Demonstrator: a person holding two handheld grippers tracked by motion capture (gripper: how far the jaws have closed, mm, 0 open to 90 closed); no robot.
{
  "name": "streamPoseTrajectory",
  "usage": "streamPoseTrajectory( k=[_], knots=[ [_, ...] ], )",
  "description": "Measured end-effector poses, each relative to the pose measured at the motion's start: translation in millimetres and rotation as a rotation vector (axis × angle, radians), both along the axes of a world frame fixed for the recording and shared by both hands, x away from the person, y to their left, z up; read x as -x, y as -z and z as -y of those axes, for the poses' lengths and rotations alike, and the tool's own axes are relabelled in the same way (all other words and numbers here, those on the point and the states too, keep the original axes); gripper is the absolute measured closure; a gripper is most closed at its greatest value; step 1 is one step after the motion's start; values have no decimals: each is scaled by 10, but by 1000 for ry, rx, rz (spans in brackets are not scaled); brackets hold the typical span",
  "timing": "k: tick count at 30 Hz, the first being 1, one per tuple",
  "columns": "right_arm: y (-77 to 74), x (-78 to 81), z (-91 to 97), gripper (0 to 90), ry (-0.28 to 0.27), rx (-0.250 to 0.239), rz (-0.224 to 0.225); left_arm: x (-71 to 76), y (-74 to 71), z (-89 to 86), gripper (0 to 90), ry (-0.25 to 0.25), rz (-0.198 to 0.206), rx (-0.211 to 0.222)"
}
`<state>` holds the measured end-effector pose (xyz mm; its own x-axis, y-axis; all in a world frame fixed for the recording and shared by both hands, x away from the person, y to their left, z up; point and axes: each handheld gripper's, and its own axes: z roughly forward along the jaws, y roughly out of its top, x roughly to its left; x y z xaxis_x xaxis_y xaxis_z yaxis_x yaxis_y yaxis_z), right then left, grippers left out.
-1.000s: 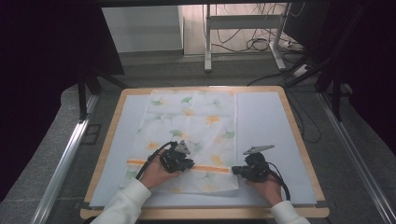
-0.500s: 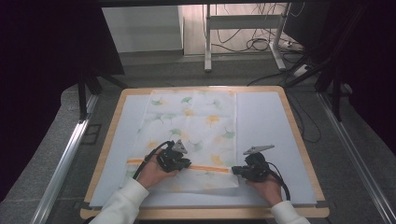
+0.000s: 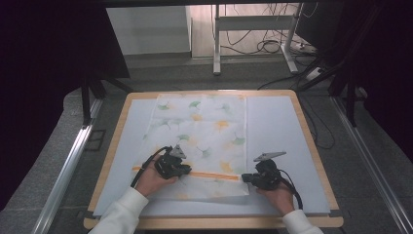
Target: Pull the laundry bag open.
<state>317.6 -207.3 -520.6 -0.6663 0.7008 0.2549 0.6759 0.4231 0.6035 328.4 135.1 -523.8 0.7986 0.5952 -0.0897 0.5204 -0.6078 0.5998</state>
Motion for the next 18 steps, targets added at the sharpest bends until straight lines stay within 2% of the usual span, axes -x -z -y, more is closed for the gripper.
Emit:
streamPoseTrajectory(
  k=[18],
  knots=[
    [2, 1, -1, 894, 0, 0, 4, -1, 6, -228, 844, -43, -10, 0]
  ],
)
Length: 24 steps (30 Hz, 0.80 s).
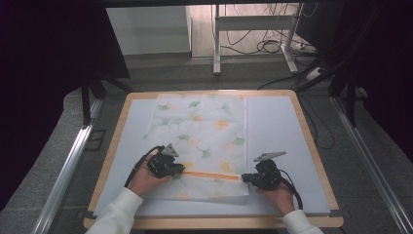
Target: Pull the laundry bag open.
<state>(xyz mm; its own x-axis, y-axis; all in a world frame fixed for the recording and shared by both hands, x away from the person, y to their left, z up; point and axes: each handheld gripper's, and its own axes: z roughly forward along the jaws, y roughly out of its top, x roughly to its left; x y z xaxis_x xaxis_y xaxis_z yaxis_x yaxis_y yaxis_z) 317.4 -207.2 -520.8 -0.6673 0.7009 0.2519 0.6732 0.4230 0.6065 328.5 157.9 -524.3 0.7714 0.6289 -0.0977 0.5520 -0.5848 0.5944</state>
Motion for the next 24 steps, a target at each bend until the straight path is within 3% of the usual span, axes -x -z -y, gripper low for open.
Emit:
streamPoseTrajectory(
  k=[24],
  knots=[
    [-5, 5, -2, 894, -1, 5, -1, 43, 24, -322, 844, -79, -7, 12]
  ],
)
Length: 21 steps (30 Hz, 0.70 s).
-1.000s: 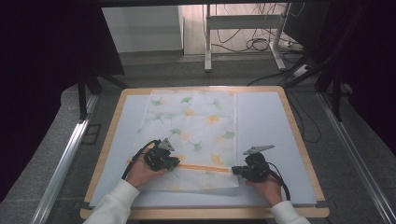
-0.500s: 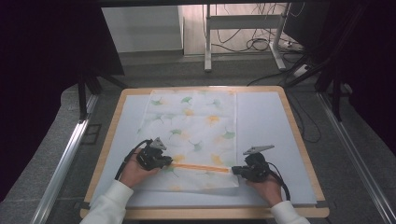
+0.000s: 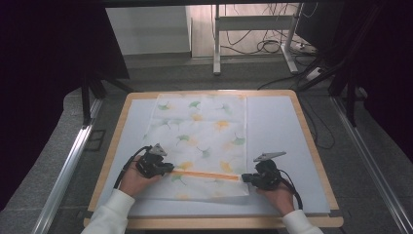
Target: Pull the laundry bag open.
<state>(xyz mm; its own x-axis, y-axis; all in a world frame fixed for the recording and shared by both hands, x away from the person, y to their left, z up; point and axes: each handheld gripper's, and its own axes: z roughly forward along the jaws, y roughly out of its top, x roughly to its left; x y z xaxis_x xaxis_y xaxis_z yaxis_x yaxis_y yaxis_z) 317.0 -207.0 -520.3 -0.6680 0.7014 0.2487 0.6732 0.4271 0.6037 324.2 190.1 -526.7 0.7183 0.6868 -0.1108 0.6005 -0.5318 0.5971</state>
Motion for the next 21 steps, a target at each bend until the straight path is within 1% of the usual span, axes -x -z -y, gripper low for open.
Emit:
streamPoseTrajectory(
  k=[2, 12, 14, 21],
  knots=[
    [-1, 0, 1, 894, -1, 1, -2, 2, 3, -24, 844, -3, -1, 4],
    [-2, 0, 0, 894, -2, 1, -2, 11, 8, -122, 845, -32, -2, -6],
    [-1, 1, -1, 894, 0, 0, 0, 10, 9, -163, 844, -38, -8, 2],
    [-1, 1, -1, 894, 0, 0, 0, 9, 7, -226, 844, -48, -7, -8]
  ],
)
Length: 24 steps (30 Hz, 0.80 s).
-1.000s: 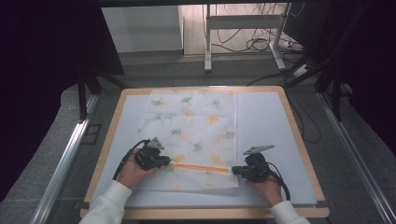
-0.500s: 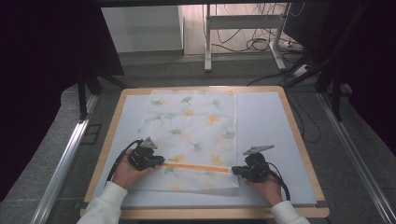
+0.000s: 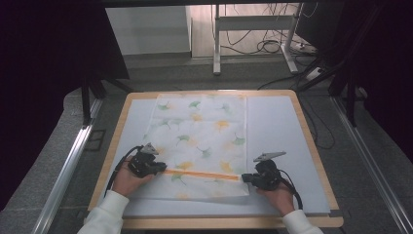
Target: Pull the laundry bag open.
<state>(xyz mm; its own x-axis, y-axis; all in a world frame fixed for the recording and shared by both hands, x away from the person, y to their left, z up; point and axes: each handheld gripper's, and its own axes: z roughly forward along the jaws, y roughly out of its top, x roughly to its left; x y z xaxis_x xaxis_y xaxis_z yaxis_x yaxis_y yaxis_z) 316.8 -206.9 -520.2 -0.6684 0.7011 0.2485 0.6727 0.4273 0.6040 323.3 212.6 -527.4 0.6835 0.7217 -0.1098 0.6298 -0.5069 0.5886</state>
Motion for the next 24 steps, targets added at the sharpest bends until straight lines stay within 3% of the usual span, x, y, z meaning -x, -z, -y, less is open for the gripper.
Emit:
streamPoseTrajectory(
  k=[12, 24],
  knots=[
    [0, 0, 0, 894, -1, 0, 0, -10, -2, -80, 844, -12, -4, -5],
    [-1, 0, 0, 894, -4, 3, 1, 10, 5, -288, 844, -63, -6, -15]
  ],
)
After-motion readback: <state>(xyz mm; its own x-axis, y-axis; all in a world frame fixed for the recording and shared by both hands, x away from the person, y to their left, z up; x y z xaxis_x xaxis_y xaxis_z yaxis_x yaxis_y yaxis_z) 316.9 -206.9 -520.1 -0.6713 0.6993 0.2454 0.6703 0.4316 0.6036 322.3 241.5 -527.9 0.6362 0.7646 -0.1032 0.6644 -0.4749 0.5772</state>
